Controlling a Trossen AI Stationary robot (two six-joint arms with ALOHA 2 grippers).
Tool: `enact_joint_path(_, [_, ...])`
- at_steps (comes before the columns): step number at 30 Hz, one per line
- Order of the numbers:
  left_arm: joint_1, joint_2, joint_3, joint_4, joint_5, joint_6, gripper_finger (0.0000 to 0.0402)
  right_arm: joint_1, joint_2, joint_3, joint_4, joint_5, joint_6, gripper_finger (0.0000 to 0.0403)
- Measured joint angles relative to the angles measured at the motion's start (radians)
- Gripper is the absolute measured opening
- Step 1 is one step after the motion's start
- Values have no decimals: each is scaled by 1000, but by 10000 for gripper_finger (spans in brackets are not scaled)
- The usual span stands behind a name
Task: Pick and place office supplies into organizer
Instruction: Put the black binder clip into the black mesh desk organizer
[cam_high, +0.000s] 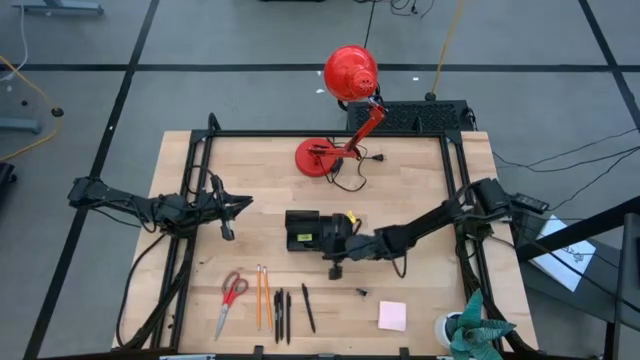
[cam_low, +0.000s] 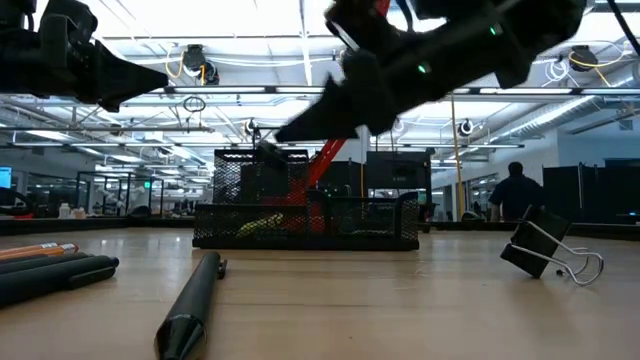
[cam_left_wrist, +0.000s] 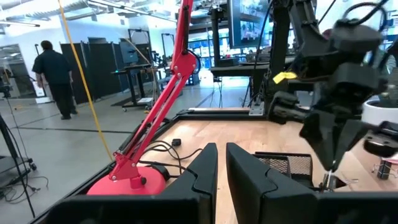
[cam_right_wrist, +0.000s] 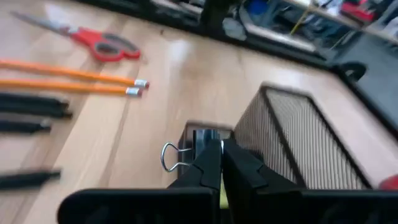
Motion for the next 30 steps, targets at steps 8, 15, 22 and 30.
enact_joint_path(8, [0,0,0,-4,0,0,42,1,84,97,-140,66,-12,0])
enact_joint_path(15, [0,0,0,6,0,0,42,2,105,103,-153,133,-6,0])
enact_joint_path(22, [0,0,0,5,0,6,42,-3,103,103,-223,133,37,0])
enact_joint_path(30, [0,0,0,5,0,0,42,-3,104,103,-223,132,61,8])
